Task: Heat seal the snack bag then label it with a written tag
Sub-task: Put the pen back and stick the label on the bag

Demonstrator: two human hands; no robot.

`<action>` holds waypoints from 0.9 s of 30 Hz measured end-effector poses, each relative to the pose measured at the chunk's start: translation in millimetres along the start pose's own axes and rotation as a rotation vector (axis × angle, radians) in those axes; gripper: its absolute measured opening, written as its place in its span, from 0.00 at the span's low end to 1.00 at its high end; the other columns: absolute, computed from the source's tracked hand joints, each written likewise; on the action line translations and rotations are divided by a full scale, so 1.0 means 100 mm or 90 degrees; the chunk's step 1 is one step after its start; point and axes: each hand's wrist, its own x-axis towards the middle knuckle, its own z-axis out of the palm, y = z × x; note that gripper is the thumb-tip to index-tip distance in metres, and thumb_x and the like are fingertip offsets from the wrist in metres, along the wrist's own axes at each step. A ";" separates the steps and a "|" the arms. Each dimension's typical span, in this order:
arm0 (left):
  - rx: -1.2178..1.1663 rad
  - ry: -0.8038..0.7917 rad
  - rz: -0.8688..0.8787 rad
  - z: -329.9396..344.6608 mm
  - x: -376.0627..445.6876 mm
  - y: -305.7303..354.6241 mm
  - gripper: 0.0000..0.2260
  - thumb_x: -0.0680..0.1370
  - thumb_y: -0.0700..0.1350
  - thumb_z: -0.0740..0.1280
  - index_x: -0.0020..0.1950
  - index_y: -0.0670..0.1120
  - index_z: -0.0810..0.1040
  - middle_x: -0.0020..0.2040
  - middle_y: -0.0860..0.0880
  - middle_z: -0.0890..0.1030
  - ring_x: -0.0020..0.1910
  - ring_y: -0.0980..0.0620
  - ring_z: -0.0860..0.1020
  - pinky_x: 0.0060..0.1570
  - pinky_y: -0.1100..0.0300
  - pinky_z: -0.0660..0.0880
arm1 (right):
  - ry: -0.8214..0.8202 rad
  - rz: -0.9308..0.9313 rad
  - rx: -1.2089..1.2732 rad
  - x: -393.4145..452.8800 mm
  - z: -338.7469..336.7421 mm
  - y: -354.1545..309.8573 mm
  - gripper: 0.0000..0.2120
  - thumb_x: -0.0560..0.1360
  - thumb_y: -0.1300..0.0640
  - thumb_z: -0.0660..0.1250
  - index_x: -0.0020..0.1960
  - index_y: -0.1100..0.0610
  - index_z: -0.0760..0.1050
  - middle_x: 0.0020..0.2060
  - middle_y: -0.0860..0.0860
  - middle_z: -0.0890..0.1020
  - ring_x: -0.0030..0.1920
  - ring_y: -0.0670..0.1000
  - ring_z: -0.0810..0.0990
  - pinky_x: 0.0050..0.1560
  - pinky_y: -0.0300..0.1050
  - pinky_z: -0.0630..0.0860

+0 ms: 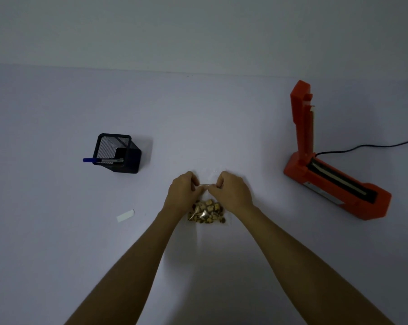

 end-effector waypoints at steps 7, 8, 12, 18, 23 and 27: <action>-0.040 -0.005 -0.008 -0.01 0.02 -0.02 0.08 0.74 0.46 0.71 0.45 0.44 0.75 0.37 0.49 0.79 0.37 0.51 0.77 0.38 0.60 0.75 | -0.032 0.025 0.032 0.06 -0.05 0.02 0.10 0.70 0.54 0.71 0.42 0.57 0.71 0.32 0.48 0.75 0.33 0.50 0.74 0.33 0.45 0.71; -0.044 -0.007 -0.010 -0.02 0.03 -0.02 0.07 0.74 0.45 0.71 0.45 0.44 0.75 0.36 0.50 0.78 0.36 0.52 0.76 0.37 0.63 0.73 | -0.036 0.027 0.047 0.08 -0.08 0.05 0.08 0.70 0.56 0.71 0.43 0.58 0.72 0.32 0.48 0.75 0.33 0.50 0.74 0.34 0.44 0.71; -0.047 -0.015 -0.014 -0.04 0.04 -0.03 0.05 0.75 0.43 0.69 0.45 0.45 0.74 0.32 0.54 0.73 0.33 0.57 0.72 0.33 0.68 0.66 | -0.042 0.016 0.078 0.12 -0.16 0.09 0.07 0.71 0.60 0.70 0.44 0.59 0.72 0.31 0.48 0.75 0.35 0.51 0.75 0.32 0.40 0.70; -0.030 -0.001 -0.031 0.00 0.07 -0.03 0.06 0.76 0.45 0.68 0.46 0.43 0.75 0.36 0.51 0.77 0.36 0.54 0.75 0.38 0.62 0.73 | -0.033 0.010 0.014 0.09 -0.08 -0.01 0.17 0.69 0.49 0.73 0.43 0.56 0.67 0.31 0.47 0.72 0.29 0.46 0.69 0.29 0.40 0.64; -0.041 0.001 -0.048 0.02 0.09 -0.03 0.06 0.75 0.44 0.68 0.47 0.44 0.74 0.36 0.51 0.76 0.37 0.52 0.75 0.39 0.59 0.73 | -0.046 0.044 0.059 0.16 -0.15 0.03 0.10 0.69 0.58 0.71 0.44 0.58 0.71 0.36 0.50 0.75 0.34 0.48 0.72 0.32 0.41 0.69; -0.048 -0.001 -0.052 0.01 0.09 -0.02 0.06 0.75 0.44 0.68 0.48 0.43 0.73 0.37 0.50 0.77 0.38 0.51 0.76 0.40 0.57 0.74 | -0.041 0.040 0.061 0.15 -0.15 0.00 0.10 0.69 0.57 0.71 0.43 0.57 0.70 0.36 0.50 0.75 0.36 0.50 0.74 0.33 0.42 0.69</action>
